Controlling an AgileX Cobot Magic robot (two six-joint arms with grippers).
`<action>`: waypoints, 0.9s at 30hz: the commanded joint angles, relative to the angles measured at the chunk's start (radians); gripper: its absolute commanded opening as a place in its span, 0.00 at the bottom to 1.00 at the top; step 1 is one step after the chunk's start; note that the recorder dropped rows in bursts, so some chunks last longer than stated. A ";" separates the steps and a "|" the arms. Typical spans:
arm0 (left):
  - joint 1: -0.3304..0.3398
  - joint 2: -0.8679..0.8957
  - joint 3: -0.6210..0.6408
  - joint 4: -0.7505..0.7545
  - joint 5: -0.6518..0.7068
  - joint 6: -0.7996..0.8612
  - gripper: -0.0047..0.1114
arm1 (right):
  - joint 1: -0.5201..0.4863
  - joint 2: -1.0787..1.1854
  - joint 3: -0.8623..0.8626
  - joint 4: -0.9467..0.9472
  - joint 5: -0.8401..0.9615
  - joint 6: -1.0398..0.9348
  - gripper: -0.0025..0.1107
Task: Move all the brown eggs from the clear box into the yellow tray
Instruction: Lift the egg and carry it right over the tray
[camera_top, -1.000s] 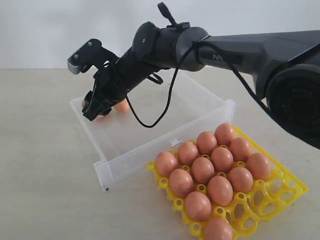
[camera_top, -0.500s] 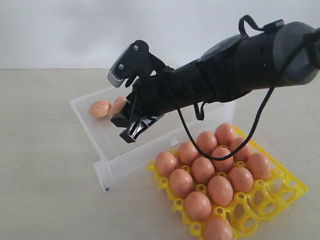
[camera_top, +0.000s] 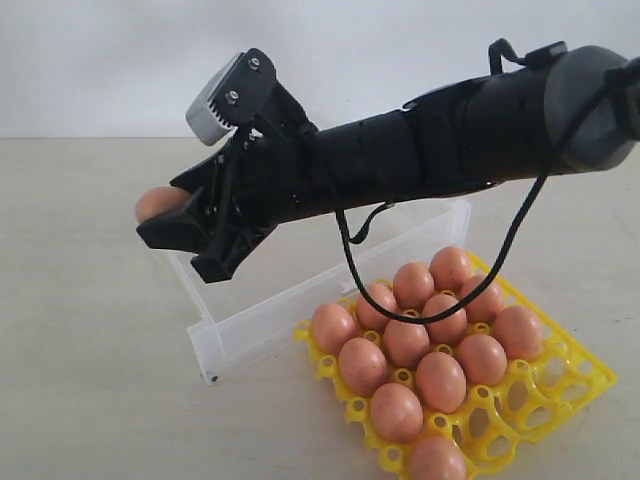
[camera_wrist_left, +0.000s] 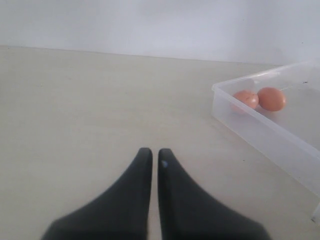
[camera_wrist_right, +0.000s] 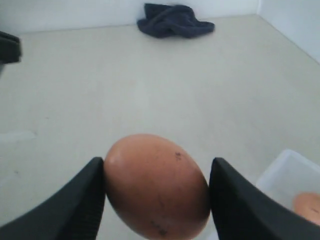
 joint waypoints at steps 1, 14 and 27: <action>0.003 -0.003 0.003 -0.003 -0.004 -0.001 0.08 | -0.003 -0.013 -0.011 0.010 0.207 0.045 0.02; 0.003 -0.003 0.003 -0.003 -0.004 -0.001 0.08 | -0.003 -0.440 0.294 0.010 -0.242 0.146 0.02; 0.003 -0.003 0.003 -0.003 -0.004 -0.001 0.08 | -0.277 -0.526 0.379 -0.529 -1.179 1.263 0.02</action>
